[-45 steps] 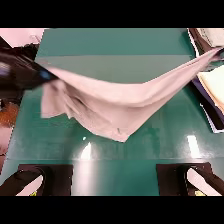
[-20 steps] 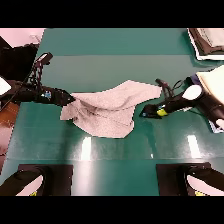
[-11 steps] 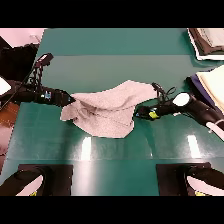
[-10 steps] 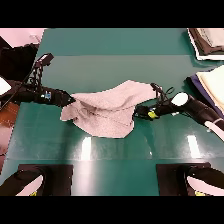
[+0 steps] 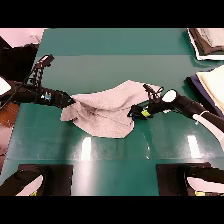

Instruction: Fold the shirts.

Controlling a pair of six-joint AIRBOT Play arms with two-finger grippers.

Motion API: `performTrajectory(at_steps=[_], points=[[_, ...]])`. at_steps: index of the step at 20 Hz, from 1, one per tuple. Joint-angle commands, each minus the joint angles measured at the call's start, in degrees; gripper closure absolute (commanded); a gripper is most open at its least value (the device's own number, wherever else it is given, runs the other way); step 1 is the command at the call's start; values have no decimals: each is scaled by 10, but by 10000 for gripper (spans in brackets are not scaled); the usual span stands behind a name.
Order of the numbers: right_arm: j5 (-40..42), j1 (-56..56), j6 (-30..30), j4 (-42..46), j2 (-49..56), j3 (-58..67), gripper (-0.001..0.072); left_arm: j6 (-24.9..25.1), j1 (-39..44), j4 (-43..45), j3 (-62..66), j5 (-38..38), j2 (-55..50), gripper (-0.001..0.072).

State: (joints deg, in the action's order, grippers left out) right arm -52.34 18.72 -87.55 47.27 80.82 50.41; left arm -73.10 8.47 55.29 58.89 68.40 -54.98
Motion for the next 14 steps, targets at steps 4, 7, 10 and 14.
performTrajectory(at_steps=[4,7,10,14], points=[[29,1,34,-13,5,21,604,0,0,0,0,2,0,685],[-3,0,69,0,2,79,699,0,-1,3,6,2,0,686],[-36,0,68,71,-44,149,699,0,-1,20,53,7,5,686],[-75,0,52,193,-149,239,700,0,-1,54,196,75,8,686]])
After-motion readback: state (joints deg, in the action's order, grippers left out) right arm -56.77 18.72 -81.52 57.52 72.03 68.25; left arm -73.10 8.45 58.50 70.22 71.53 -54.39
